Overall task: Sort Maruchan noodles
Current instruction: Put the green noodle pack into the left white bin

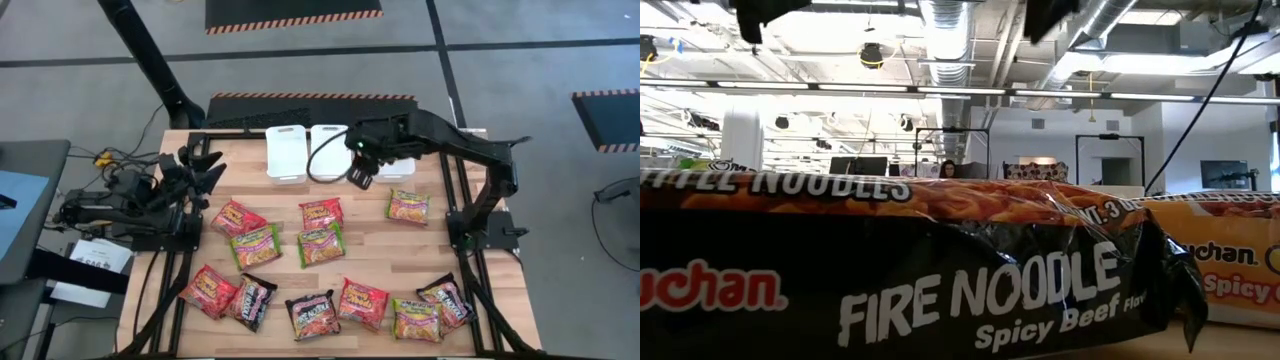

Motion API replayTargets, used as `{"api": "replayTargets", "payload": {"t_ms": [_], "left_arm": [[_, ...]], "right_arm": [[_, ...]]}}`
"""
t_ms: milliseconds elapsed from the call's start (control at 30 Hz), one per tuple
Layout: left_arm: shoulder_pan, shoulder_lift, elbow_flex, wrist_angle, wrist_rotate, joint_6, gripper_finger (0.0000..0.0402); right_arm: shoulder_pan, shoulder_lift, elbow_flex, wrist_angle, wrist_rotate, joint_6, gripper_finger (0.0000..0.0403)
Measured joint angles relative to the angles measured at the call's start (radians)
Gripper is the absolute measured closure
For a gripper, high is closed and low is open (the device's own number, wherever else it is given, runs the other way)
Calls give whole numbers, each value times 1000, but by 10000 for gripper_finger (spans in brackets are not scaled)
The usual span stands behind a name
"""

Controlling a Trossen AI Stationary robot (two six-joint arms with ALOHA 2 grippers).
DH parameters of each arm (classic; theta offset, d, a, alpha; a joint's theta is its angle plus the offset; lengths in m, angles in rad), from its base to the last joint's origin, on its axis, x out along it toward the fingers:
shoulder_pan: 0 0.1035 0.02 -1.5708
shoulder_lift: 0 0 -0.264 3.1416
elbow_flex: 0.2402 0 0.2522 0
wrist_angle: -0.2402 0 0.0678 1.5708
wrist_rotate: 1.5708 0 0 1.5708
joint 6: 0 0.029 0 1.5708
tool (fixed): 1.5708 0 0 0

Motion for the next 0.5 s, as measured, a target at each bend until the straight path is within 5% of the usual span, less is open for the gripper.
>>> {"api": "replayTargets", "payload": {"t_ms": [500], "left_arm": [[0, 380, 288, -331, 105, -18, 194]], "right_arm": [[165, 0, 209, 17, 9, 126, 220]]}}
